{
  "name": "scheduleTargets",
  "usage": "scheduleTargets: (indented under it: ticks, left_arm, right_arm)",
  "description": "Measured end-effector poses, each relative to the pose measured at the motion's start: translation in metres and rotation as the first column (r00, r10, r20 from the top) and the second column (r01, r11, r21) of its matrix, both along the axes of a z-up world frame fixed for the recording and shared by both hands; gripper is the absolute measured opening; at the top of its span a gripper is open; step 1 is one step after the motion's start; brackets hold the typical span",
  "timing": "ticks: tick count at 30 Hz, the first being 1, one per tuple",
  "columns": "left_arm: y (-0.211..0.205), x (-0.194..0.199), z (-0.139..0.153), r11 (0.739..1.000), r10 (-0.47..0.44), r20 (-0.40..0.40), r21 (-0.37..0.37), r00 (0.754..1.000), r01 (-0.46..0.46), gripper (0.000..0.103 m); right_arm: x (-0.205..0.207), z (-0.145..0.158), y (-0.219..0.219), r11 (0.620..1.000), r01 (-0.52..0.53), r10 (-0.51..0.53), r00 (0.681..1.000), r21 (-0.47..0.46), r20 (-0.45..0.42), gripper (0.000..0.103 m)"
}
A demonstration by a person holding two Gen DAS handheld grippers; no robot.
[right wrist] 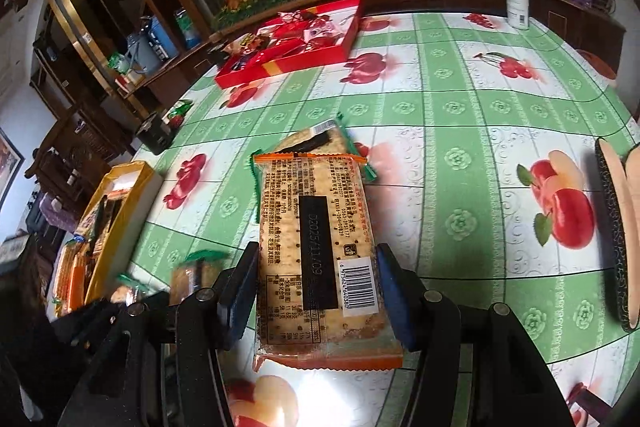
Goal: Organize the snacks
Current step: 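Grasp a clear cracker pack with left tool while right grasps an orange-labelled cracker pack, then lift both held cracker packs off the table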
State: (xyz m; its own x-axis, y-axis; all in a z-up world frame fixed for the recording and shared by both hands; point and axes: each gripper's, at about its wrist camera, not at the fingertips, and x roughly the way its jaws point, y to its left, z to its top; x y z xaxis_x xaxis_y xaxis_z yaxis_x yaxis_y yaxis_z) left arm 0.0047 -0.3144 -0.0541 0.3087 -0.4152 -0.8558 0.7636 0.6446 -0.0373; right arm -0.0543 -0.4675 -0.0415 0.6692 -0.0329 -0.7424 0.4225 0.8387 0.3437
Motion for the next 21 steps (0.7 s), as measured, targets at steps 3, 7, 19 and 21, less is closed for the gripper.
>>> scheduleTargets:
  ticks: [3,7,19,21]
  left_arm:
    - [-0.007,-0.001,-0.003,0.999,-0.040,0.034,0.010,0.999,0.040,0.049]
    - [-0.006,-0.003,-0.007,0.999,-0.043,0.063,-0.002,0.997,0.043,0.051]
    - [0.007,0.016,-0.002,0.990,0.062,0.130,-0.132,0.990,-0.044,0.045]
    - [0.011,0.019,0.001,0.988,0.079,0.146,-0.143,0.986,-0.057,0.045]
  right_arm:
    - [0.000,0.000,-0.001,1.000,0.003,-0.003,1.000,0.000,0.000,0.061]
    - [0.002,-0.002,0.001,1.000,-0.001,0.001,1.000,-0.022,-0.019,0.061]
    - [0.012,-0.008,0.014,0.998,-0.026,0.024,0.999,-0.058,-0.036,0.061]
    - [0.014,-0.008,0.019,0.997,-0.039,0.037,0.999,-0.060,-0.034,0.061]
